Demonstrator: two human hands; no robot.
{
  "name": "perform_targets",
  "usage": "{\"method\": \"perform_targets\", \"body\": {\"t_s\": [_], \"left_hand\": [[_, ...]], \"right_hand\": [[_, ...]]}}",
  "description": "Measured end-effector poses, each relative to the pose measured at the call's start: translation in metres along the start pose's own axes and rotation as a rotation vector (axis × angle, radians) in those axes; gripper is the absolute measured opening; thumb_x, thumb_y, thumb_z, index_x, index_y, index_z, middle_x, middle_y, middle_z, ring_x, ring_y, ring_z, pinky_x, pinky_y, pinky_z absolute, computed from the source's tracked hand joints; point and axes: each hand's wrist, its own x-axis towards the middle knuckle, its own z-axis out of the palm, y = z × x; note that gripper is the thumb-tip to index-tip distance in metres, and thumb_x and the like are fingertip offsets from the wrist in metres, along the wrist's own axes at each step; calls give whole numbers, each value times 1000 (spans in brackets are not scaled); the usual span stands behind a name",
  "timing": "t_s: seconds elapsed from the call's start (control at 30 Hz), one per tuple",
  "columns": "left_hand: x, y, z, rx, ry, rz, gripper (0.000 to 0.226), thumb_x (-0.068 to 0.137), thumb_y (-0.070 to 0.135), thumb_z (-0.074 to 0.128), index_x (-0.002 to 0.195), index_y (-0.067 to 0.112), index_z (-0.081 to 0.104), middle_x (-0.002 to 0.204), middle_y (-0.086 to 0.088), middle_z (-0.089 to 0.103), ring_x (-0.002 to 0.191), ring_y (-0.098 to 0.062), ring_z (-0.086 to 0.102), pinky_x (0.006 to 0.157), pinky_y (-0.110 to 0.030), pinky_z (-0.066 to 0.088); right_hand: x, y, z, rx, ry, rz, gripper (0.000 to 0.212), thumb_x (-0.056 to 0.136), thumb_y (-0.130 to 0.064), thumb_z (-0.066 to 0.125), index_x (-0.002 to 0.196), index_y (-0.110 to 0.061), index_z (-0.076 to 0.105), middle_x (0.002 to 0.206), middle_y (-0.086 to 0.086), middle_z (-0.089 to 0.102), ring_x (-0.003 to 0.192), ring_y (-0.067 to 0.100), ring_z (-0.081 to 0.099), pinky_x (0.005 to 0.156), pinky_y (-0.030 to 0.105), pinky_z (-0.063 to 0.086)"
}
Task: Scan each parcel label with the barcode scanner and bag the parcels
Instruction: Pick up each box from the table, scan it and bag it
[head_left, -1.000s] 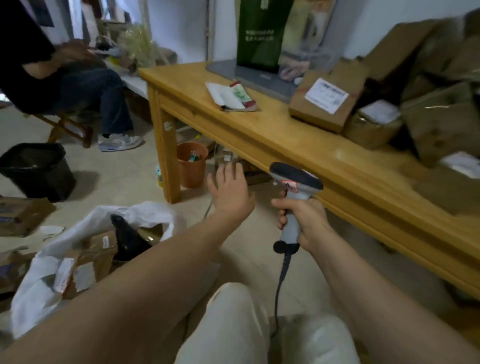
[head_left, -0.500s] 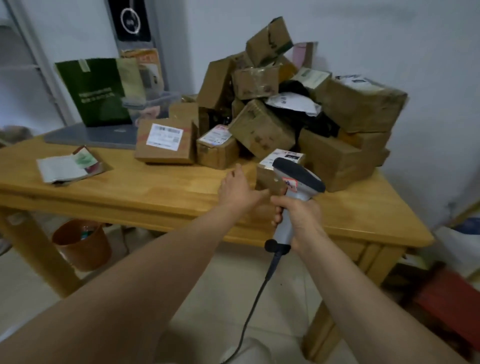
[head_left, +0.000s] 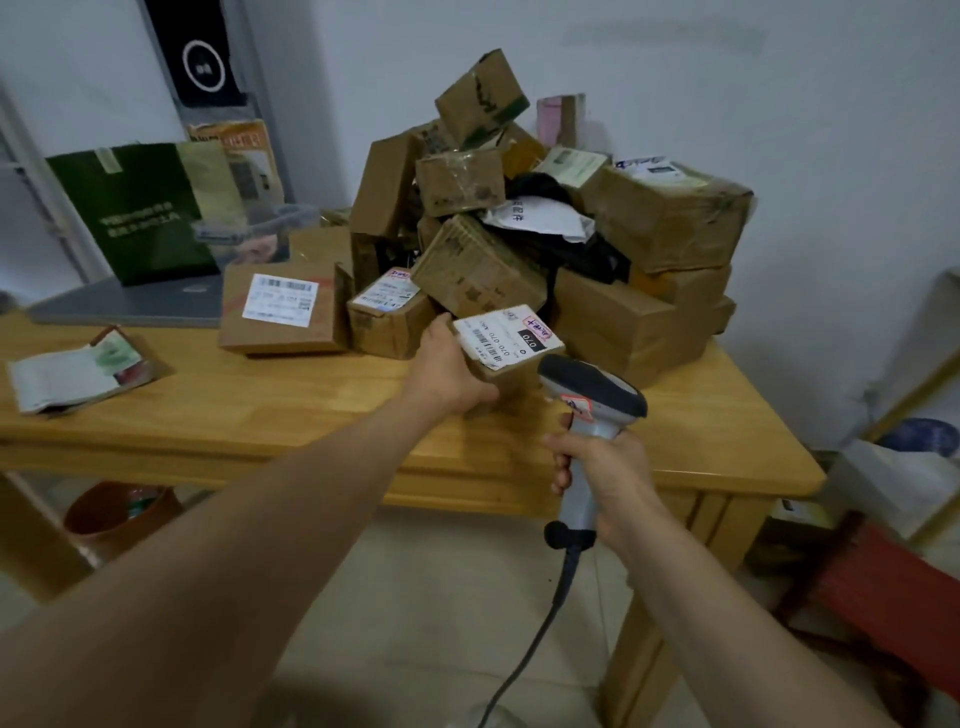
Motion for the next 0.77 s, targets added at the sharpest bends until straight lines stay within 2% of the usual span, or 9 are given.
{"method": "perform_targets", "body": {"t_s": [0.07,0.17,0.23,0.3,0.43,0.57,0.67,0.77], "left_hand": [[-5,-7,-32,86,-64,77,119,55,18,90,149,17,17,141,-2,44,128,-21,46,104,-38,43],[-18,-11,-87,259,-166,186,110,61,11,87,148,19,20,125,9,46,117,-11,47,91,-23,42],[-27,-13,-122,384,-186,236,105,63,7,85,147,17,23,128,4,46,118,-11,45,91,-21,37],[-34,-18,-153,559,-200,271,104,63,9,85,147,16,24,137,-4,44,125,-20,44,95,-25,35],[-53,-35,-204,734,-266,230,102,66,9,83,146,25,23,131,-2,49,120,-22,48,85,-28,38],[-76,-52,-236,783,-279,160,106,69,7,81,150,26,16,133,-3,48,121,-21,47,87,-28,40],[-91,-64,-254,787,-271,128,106,70,7,80,151,27,14,131,-3,50,118,-19,49,87,-27,40],[-102,-74,-266,793,-259,104,106,70,11,81,150,28,14,131,-2,50,121,-21,48,91,-30,39]], "right_hand": [[-5,1,9,-107,-44,-31,14,79,1,70,80,-7,58,55,7,52,44,18,46,50,30,44],[-17,2,33,-280,-157,-92,14,78,-1,72,80,-5,59,56,6,52,46,17,48,50,30,44],[-27,4,53,-396,-224,-151,14,77,-3,73,80,-6,60,55,4,54,46,15,49,48,28,45],[-37,7,73,-505,-273,-226,16,77,-5,73,72,-9,59,53,1,54,45,13,50,49,27,46],[-59,14,107,-581,-305,-318,18,73,-5,71,69,-12,55,53,1,54,44,14,50,50,30,46],[-82,19,128,-658,-365,-407,13,73,-7,69,73,-2,57,58,8,57,49,17,52,52,35,49],[-96,24,138,-683,-407,-439,15,74,-10,70,71,-16,57,61,0,60,56,15,55,61,40,54],[-109,26,148,-677,-425,-462,30,75,-10,72,71,-30,51,70,-9,60,72,16,60,70,41,56]]}}
